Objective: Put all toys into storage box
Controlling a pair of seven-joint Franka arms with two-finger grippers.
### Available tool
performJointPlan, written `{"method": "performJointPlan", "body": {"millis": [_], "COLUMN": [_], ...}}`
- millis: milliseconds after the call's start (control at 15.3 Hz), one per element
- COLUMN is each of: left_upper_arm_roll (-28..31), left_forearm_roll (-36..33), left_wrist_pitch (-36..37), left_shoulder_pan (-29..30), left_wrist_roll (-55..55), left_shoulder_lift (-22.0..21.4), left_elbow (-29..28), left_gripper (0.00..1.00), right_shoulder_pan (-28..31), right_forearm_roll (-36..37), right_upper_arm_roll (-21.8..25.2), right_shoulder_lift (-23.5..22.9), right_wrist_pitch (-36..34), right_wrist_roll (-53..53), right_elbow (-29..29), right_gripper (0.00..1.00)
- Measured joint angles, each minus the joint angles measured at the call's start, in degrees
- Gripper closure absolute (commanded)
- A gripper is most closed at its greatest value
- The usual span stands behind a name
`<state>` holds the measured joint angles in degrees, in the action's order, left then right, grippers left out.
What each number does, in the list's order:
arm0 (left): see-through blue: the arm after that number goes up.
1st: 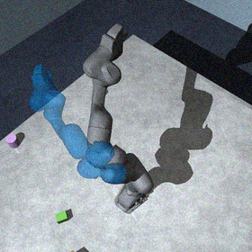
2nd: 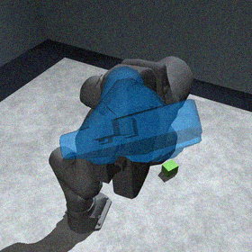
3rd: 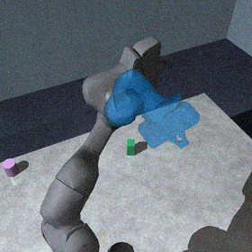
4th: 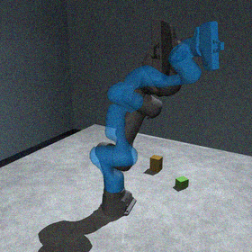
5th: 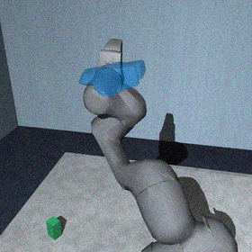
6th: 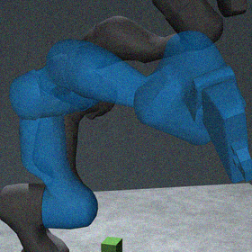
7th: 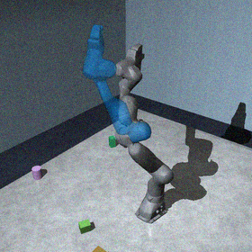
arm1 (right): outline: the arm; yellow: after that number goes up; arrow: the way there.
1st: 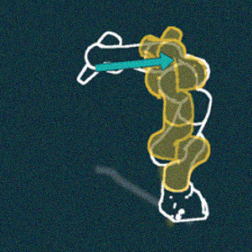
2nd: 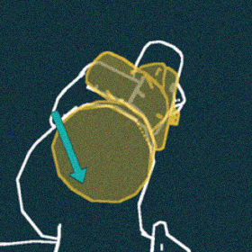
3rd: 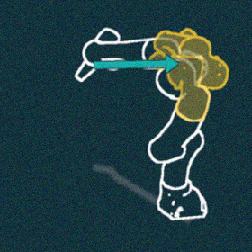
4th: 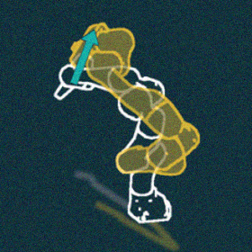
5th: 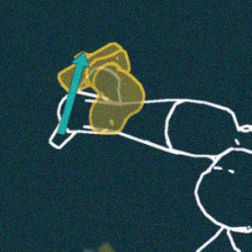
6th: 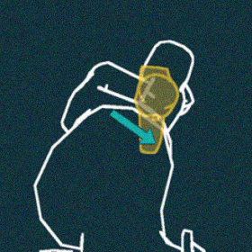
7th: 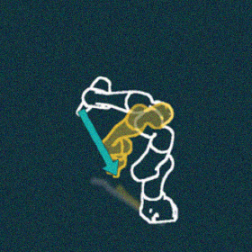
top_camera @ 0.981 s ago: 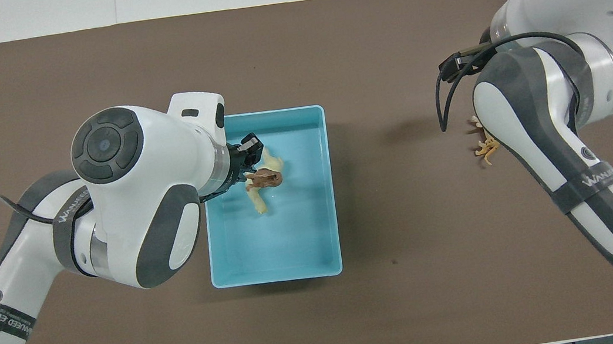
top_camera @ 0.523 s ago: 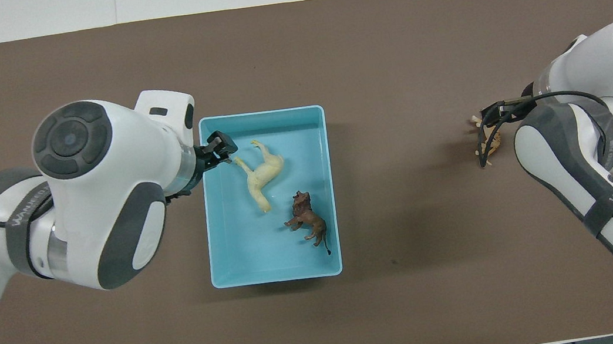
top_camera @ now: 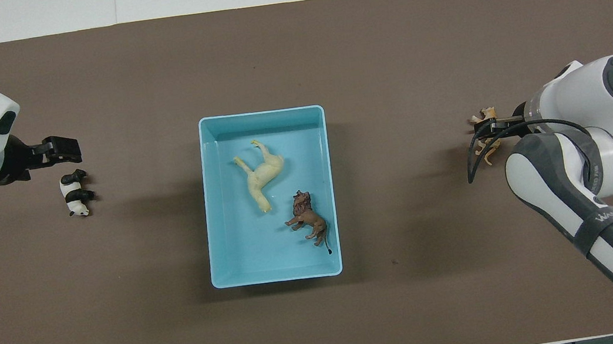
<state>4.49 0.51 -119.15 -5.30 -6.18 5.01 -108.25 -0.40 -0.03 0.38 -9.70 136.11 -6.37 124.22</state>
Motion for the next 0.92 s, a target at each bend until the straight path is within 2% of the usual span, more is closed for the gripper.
{"method": "performJointPlan", "body": {"millis": [196,262,393,589,654,785,916], "left_upper_arm_roll": [0.0,-0.1,-0.1,-0.4,-0.6,-0.9,-0.9], "left_forearm_roll": [-0.2,-0.2,-0.2,-0.2,-0.2,-0.2,-0.3], "left_wrist_pitch": [-8.0,-10.7,-15.6,-20.1,-20.9,-23.1,-25.9], "left_shoulder_pan": [4.2,4.9,5.5,5.7,5.6,5.6,5.6], "left_wrist_roll": [6.6,7.6,8.2,8.2,8.2,8.2,8.2], "left_shoulder_lift": [4.0,5.3,6.7,7.2,7.4,8.5,9.7], "left_elbow": [-0.9,-1.6,-3.8,-6.9,-7.7,-9.2,-11.1], "left_gripper": [0.0,0.0,0.0,0.0,0.0,0.0,0.0], "right_shoulder_pan": [0.1,0.2,0.5,0.6,0.5,0.5,0.3], "right_forearm_roll": [-0.4,-0.7,-1.0,-1.1,-1.1,-1.1,-1.1], "right_upper_arm_roll": [0.0,0.1,0.1,0.1,0.1,0.0,-0.3], "right_shoulder_lift": [-1.9,-2.5,-3.3,-3.7,-3.7,-3.6,-3.4], "right_wrist_pitch": [4.3,4.9,5.8,6.7,6.7,6.2,1.7], "right_wrist_roll": [-0.4,-0.8,-1.9,-2.7,-2.8,-2.9,-3.4], "right_elbow": [0.5,0.5,0.7,0.9,0.8,0.2,-2.6], "right_gripper": [0.06,0.15,0.41,0.94,1.0,1.0,1.0]}}
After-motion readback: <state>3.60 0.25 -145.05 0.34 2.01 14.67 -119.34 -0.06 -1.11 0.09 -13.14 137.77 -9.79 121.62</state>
